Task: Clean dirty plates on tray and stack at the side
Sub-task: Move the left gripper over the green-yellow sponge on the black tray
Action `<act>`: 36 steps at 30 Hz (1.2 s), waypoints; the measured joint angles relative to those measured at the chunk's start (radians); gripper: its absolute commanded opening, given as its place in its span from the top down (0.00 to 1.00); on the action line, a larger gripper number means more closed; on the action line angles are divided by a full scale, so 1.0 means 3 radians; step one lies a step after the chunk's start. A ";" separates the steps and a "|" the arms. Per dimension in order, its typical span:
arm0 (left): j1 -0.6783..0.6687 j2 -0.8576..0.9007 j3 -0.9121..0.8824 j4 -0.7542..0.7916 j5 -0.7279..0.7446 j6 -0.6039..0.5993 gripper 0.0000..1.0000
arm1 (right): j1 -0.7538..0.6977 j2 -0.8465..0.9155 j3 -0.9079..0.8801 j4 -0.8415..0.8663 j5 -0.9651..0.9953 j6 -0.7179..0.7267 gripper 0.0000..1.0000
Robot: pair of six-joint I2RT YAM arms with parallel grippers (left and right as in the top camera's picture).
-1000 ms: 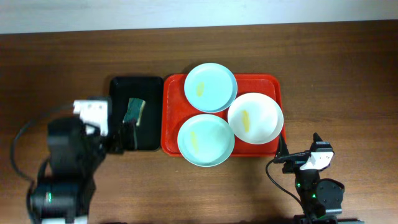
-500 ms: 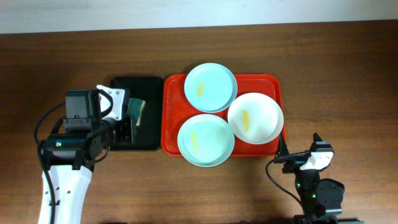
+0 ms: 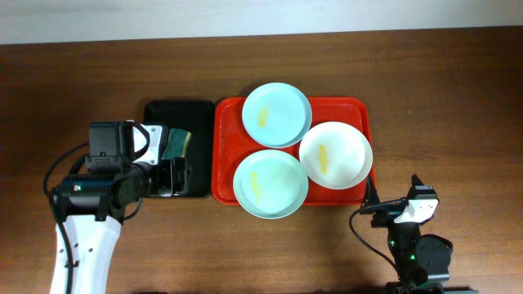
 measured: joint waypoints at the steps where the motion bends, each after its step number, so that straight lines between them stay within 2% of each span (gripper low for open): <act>1: 0.0000 0.0019 0.0000 0.0000 -0.0001 -0.0004 0.08 | 0.0000 0.0000 0.0000 0.0001 0.0000 0.0000 0.01; 15: 0.0000 0.0399 0.0001 0.0211 -0.0001 -0.0005 0.06 | 0.0000 0.0000 0.0000 0.0000 0.0000 -0.0001 0.01; 29: 0.0000 0.0436 0.0003 0.0420 -0.0001 -0.0006 0.05 | 0.0000 0.0000 0.0000 0.0001 0.0000 0.0000 0.01; 32: 0.0000 0.0436 0.0003 0.0551 -0.0004 -0.0006 0.09 | 0.0000 0.0000 0.0000 0.0001 0.0000 -0.0001 0.01; 36: 0.0000 0.0436 0.0004 0.0782 -0.0041 -0.0029 0.26 | 0.0000 0.0000 0.0000 0.0001 0.0001 0.0000 0.01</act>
